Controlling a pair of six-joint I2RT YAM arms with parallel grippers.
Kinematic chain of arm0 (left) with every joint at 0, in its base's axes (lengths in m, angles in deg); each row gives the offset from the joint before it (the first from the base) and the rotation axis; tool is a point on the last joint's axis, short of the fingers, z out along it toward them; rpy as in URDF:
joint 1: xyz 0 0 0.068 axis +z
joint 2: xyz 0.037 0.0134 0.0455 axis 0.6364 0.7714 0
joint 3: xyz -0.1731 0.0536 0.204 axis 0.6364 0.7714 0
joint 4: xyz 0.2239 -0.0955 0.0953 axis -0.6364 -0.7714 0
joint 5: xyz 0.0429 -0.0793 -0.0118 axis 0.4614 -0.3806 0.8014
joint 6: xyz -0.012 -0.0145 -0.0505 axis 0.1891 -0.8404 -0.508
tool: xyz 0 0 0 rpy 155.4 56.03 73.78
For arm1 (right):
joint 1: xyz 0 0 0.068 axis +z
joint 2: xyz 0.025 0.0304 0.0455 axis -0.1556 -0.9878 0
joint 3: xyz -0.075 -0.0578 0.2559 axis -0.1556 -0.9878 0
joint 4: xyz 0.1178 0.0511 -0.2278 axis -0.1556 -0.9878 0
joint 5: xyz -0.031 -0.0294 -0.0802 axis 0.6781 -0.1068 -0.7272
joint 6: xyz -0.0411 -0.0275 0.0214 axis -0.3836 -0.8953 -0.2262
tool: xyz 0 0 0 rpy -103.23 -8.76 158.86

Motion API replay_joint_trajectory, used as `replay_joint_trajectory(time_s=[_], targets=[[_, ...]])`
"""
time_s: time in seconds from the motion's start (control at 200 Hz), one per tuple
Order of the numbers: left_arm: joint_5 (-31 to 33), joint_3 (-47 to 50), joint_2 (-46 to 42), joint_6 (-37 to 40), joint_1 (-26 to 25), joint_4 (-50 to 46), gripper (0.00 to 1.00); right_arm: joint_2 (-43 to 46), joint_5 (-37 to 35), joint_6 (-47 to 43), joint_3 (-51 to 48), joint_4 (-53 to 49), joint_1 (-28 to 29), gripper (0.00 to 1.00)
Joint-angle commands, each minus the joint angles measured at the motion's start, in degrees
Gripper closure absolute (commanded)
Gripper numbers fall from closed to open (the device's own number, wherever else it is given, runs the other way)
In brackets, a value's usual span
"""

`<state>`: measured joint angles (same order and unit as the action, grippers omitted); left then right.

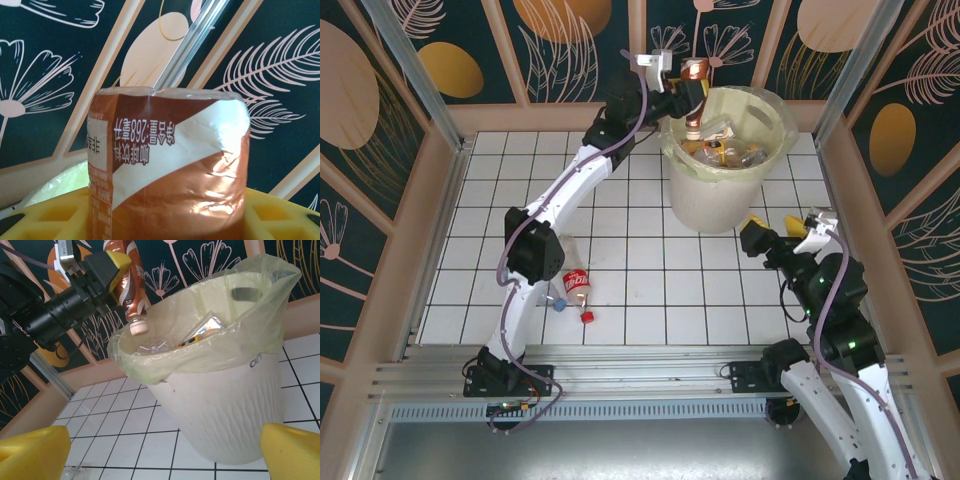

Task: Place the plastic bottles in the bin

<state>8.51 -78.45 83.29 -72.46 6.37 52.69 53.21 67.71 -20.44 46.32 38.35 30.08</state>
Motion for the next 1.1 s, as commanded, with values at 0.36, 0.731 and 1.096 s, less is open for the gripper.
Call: replay_joint_trajectory(time_s=[0.36,0.731,1.096], targets=[[2.16,-1.11,2.08,4.87,-0.43,-2.31,0.42,1.08,-1.37,0.86,-0.07,-0.40,0.41,0.02],[1.44,-1.13,0.69,6.12,-0.43,-2.85,0.19,1.00,-1.42,0.92,-0.22,-0.31,0.48,0.02],[4.54,1.46,-4.95,11.15,-0.41,-4.85,0.06,1.01,-0.86,0.53,-0.26,-0.15,0.47,0.02]])
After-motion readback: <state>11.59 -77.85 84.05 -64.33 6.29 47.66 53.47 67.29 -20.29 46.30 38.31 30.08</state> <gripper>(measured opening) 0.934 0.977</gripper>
